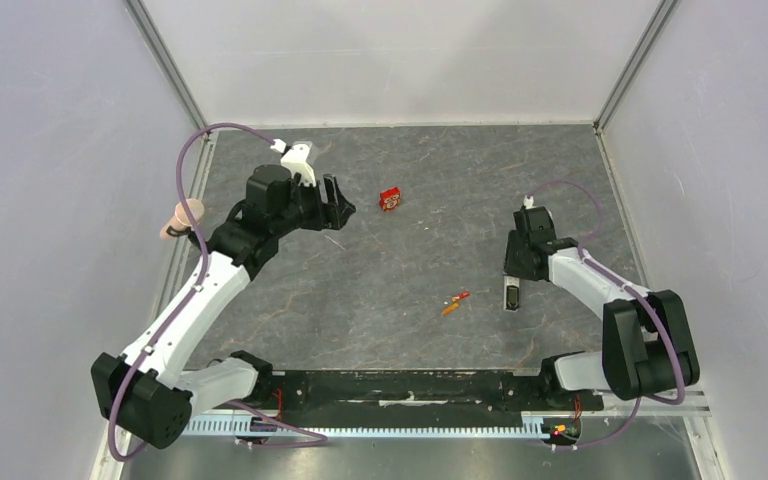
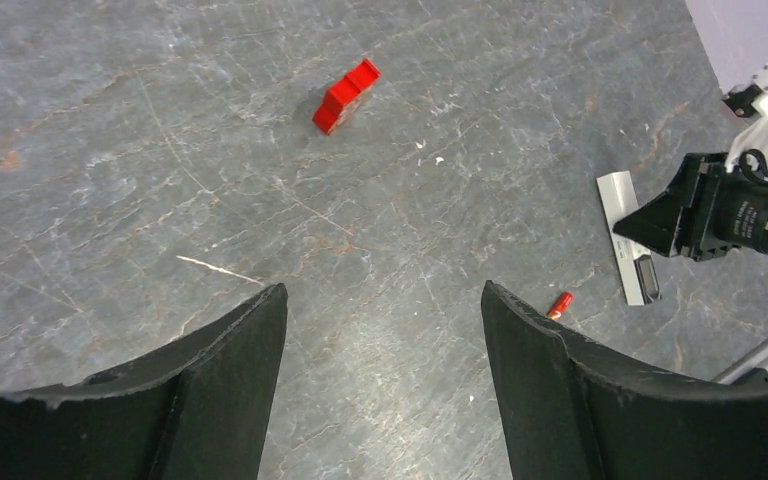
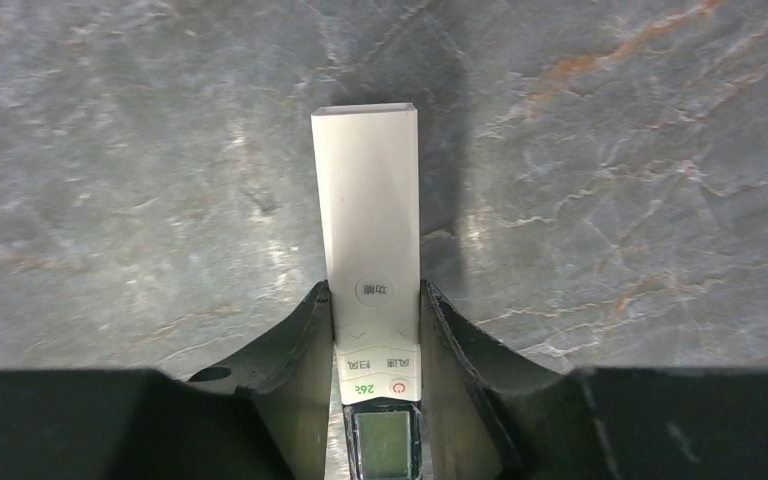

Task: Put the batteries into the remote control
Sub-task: Pick up the remote control from the center of the board, then adjust the remote control at the center of the board.

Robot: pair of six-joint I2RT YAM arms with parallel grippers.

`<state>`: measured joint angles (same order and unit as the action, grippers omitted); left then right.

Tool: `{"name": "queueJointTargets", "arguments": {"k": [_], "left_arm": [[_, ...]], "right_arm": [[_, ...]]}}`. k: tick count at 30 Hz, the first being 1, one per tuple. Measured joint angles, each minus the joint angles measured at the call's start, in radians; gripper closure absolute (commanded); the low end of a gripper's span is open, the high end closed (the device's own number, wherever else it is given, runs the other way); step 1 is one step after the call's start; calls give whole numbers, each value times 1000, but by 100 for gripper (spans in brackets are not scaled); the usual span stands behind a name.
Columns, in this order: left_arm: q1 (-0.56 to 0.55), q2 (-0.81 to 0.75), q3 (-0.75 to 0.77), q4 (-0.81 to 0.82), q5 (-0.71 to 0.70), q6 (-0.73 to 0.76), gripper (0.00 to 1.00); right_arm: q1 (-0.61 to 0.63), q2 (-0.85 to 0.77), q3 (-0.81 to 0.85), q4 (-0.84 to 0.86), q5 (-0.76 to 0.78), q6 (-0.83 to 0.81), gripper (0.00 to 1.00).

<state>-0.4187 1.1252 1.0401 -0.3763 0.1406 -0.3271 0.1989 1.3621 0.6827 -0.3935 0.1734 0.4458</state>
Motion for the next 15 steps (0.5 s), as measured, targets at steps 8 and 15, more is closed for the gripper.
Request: {"name": "queueJointTargets", "arguments": {"k": [8, 15], "left_arm": [[0, -76, 0, -5, -59, -67, 25], [-4, -225, -174, 289, 39, -259, 26]], "right_arm": [[0, -151, -4, 163, -314, 140, 70], [61, -259, -73, 708, -568, 587, 68]]}}
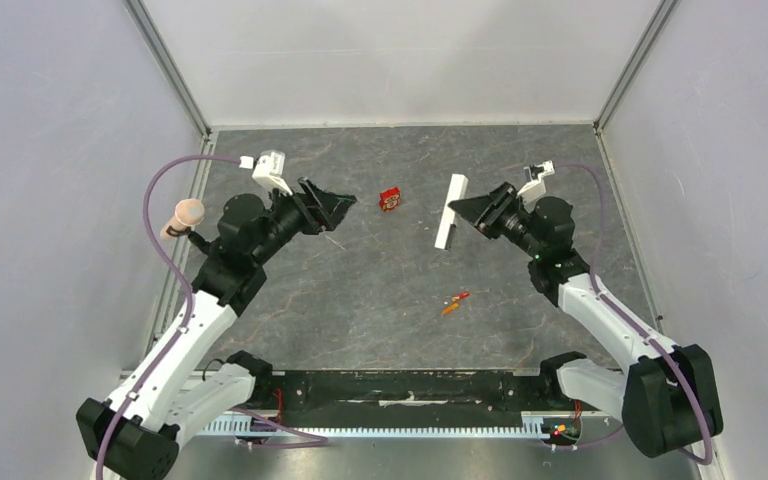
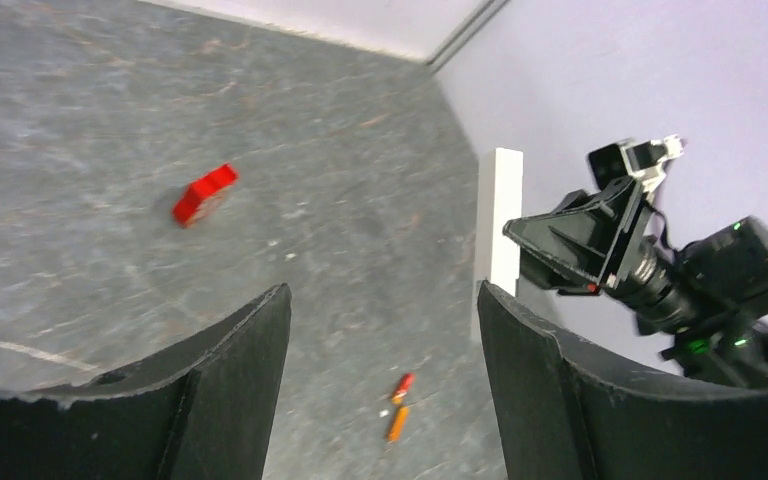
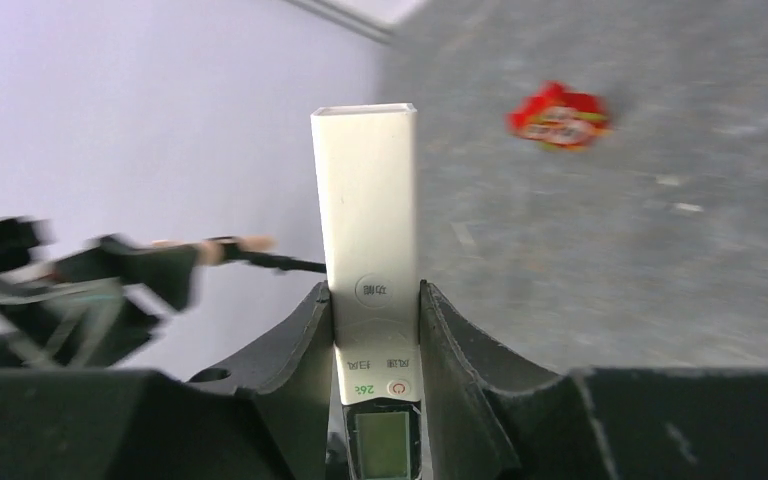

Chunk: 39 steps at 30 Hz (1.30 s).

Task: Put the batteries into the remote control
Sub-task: Adjust the remote control at the center of the board.

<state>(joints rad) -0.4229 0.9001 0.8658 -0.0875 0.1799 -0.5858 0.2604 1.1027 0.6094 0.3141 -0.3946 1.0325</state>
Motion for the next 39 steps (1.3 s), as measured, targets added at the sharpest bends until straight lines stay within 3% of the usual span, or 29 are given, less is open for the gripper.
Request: {"name": "queueJointTargets", "arguments": {"k": [4, 11, 24, 28, 31, 35, 39], "left_arm": [[-31, 6, -84, 168, 16, -148, 26], [-151, 105, -90, 349, 60, -288, 26], [-270, 168, -93, 536, 144, -359, 29], [-293, 188, -92, 505, 139, -356, 49], [-298, 188, -87, 496, 140, -351, 73], [-299, 188, -58, 438, 136, -302, 95], [-299, 188, -15, 327, 142, -193, 98]], "right_arm": [[105, -8, -10, 210, 53, 184, 67], [269, 19, -19, 499, 218, 406, 65], [333, 92, -16, 652, 293, 482, 65], [337, 92, -9, 672, 295, 482, 64], [338, 93, -6, 671, 296, 473, 59], [338, 92, -6, 671, 294, 471, 41], [340, 82, -6, 655, 274, 436, 14]]}}
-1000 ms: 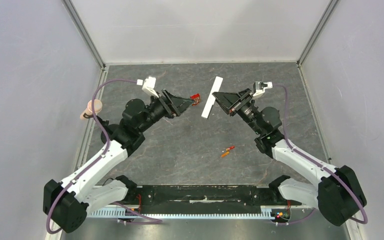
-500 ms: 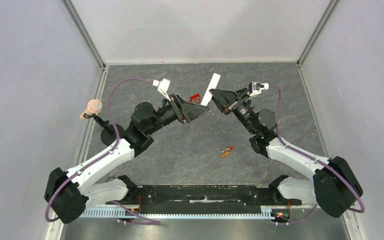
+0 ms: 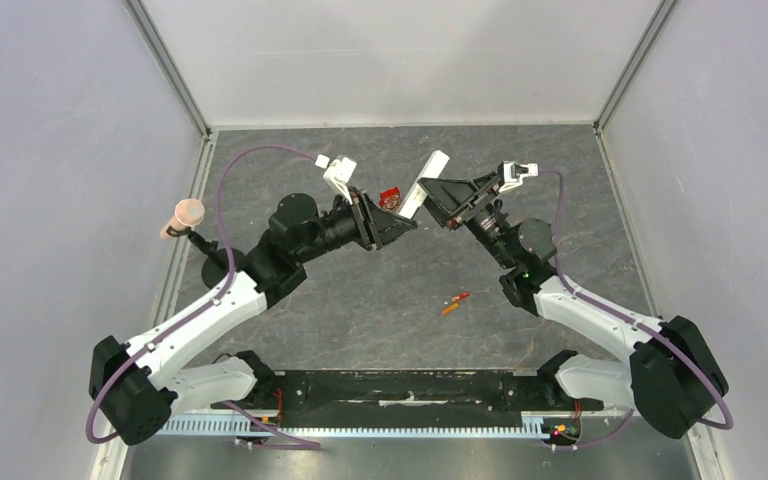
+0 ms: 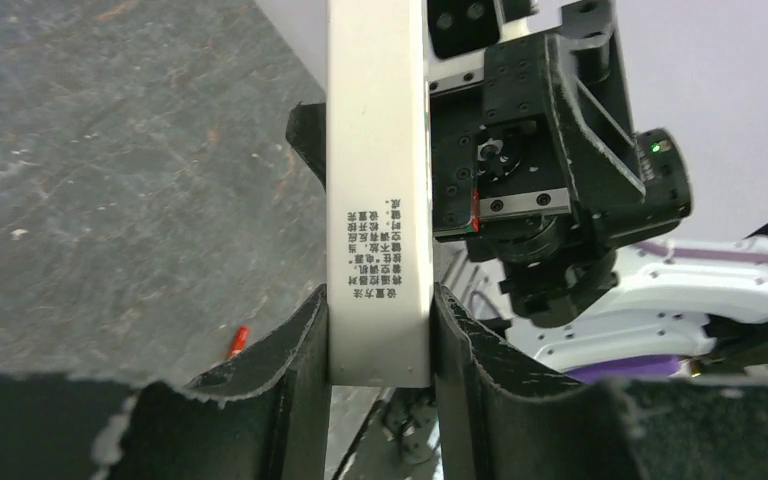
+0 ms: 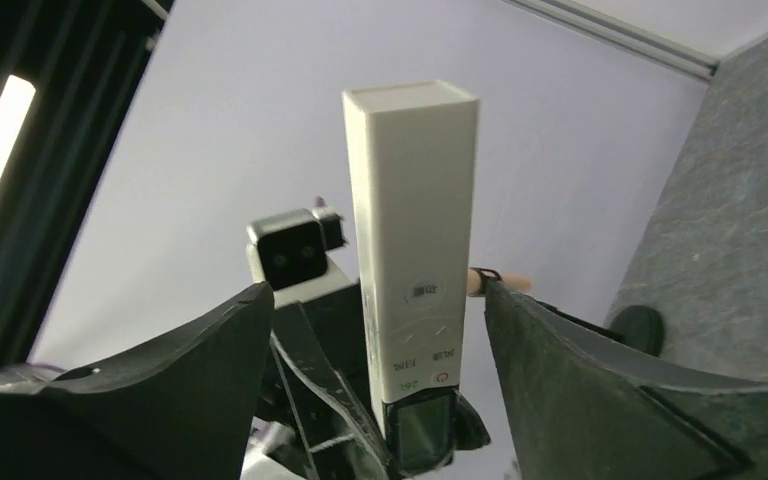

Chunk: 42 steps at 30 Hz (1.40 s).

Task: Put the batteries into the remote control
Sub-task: Adjust the remote control at the center of the board.

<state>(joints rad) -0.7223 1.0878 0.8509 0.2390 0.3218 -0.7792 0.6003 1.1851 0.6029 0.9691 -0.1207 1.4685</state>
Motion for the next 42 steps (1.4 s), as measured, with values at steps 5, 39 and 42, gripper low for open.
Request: {"name": "queueJointTargets", "arguments": {"k": [5, 39, 42], "left_arm": [[0, -3, 130, -242, 53, 232, 98], [10, 39, 504, -896, 439, 717, 98], [10, 40, 504, -896, 439, 719, 98]], "right_arm": [[-10, -13, 45, -80, -111, -149, 5], [-178, -195, 288, -695, -915, -840, 2], [-178, -196, 288, -730, -928, -876, 2]]}}
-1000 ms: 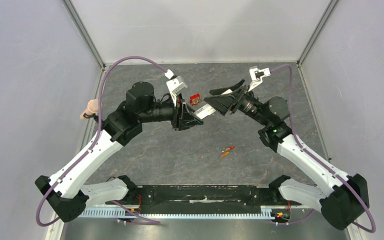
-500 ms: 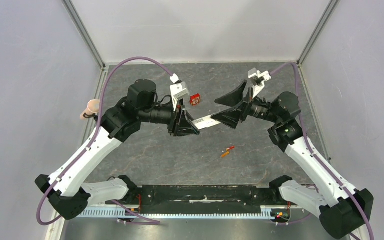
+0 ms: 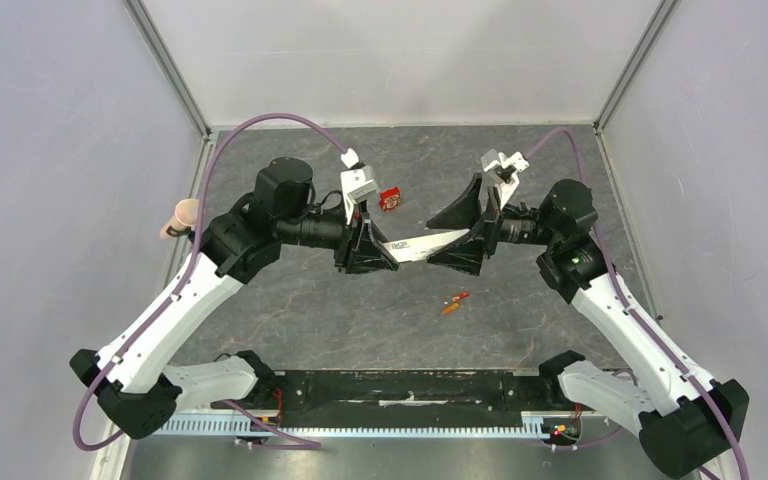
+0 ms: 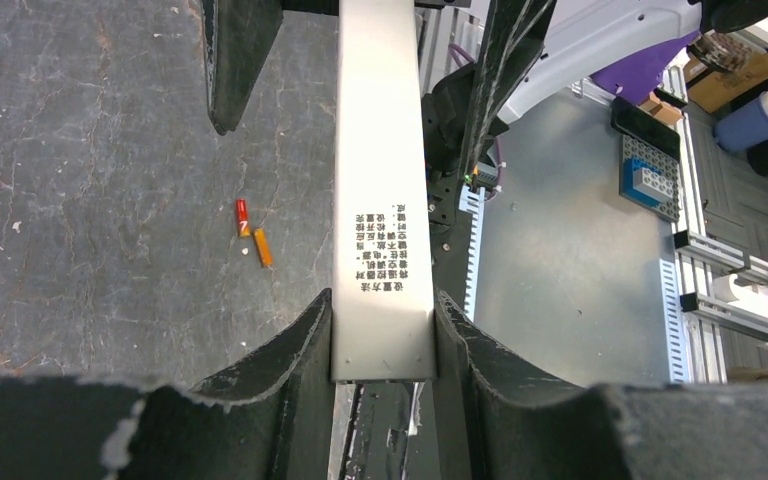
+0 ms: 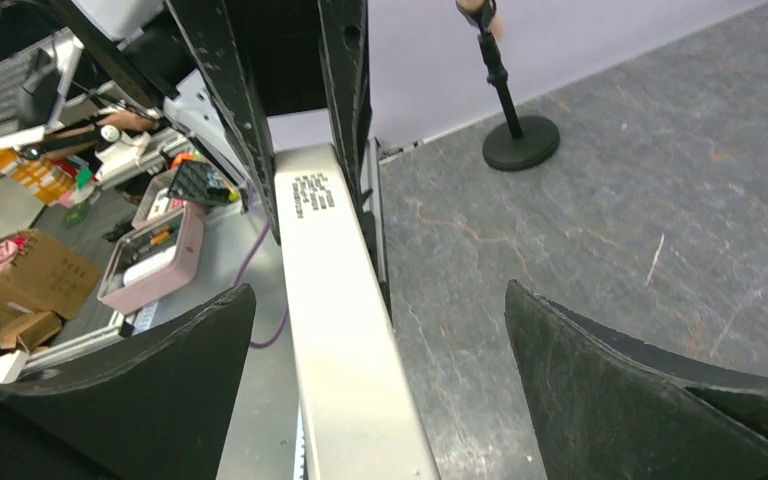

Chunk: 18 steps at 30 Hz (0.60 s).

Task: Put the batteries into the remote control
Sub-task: Adjust the remote control at the center of the board.

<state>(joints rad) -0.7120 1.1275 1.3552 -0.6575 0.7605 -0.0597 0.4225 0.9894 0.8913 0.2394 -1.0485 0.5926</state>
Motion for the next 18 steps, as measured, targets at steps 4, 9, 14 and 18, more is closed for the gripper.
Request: {"name": "queueJointTargets", "arguments": {"k": [4, 9, 14, 18], "left_arm": [[0, 7, 0, -1, 0, 5, 98], [1, 9, 4, -8, -2, 24, 98], [6, 12, 5, -10, -3, 24, 98], [6, 13, 6, -18, 2, 28, 98]], "right_arm": [[-1, 0, 0, -72, -5, -66, 16], [-1, 0, 0, -114, -2, -99, 35], [-1, -4, -18, -36, -1, -32, 19], [-1, -26, -87, 125, -5, 81, 26]]}}
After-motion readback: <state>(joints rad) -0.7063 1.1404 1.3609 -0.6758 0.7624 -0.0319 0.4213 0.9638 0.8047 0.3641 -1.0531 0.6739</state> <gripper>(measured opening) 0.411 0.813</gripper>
